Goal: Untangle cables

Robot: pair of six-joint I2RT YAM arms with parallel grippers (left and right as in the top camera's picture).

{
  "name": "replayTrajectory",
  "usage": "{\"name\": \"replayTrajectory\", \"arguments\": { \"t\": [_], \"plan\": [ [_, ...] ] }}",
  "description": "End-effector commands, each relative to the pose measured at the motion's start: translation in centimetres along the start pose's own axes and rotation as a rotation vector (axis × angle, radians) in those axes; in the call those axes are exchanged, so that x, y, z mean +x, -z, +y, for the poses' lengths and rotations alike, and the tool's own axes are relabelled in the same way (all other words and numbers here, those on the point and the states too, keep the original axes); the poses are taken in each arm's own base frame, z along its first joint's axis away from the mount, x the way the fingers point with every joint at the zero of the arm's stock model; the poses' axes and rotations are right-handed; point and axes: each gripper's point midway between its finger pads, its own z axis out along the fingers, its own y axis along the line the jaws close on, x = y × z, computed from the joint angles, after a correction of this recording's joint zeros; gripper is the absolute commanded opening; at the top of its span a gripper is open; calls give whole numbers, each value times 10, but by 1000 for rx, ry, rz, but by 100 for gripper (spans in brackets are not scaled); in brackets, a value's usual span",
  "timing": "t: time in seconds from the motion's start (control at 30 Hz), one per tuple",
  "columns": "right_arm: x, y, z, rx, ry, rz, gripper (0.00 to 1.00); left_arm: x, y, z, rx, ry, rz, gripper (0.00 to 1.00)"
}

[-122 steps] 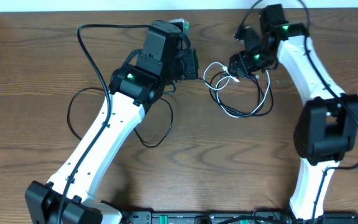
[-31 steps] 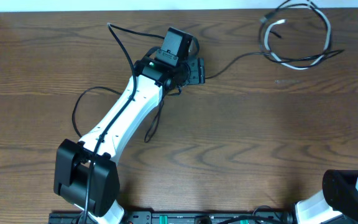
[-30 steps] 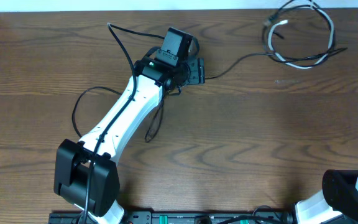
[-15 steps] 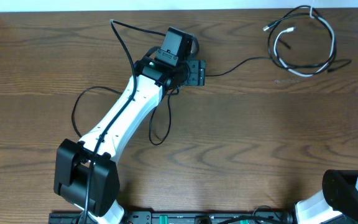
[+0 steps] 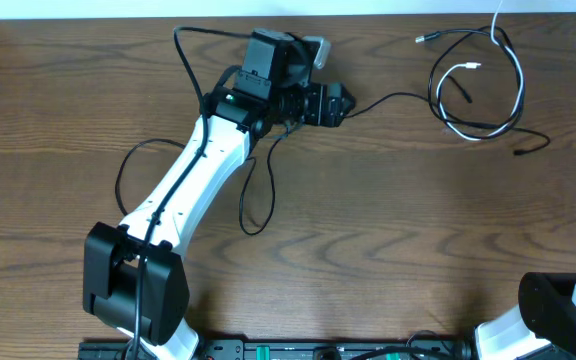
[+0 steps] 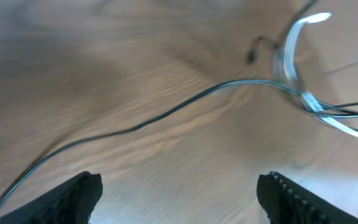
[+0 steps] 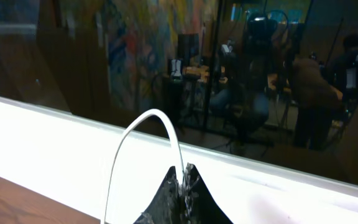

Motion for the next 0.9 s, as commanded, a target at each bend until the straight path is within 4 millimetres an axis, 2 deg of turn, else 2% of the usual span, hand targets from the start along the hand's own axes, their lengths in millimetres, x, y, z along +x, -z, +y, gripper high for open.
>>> {"name": "replayTrajectory", "arguments": {
  "t": [0.0,0.13,0.33,0.5,0.6,0.7,0.87],
  "plan": [
    [-1,-1,3,-15,-16,-3,1,-3,-8,-16,79,42,-5,86],
    [0,-2,9,-32,-18,-1,1,-13,-21,-21,108,68,-45,86],
    [5,-4,19,-63,-26,19,1,-22,-58,-26,173,130,-102,86],
    [9,-5,27,-79,-33,36,1,-29,-85,-43,241,113,-166,86],
    [11,-5,28,-81,-36,43,1,-34,-98,-44,207,147,-225,87],
    [13,-5,28,-85,-39,51,1,-37,-107,-44,150,151,-282,89],
    [15,-4,31,-99,-43,61,1,-38,-117,-60,161,122,-330,90]
  ]
}}
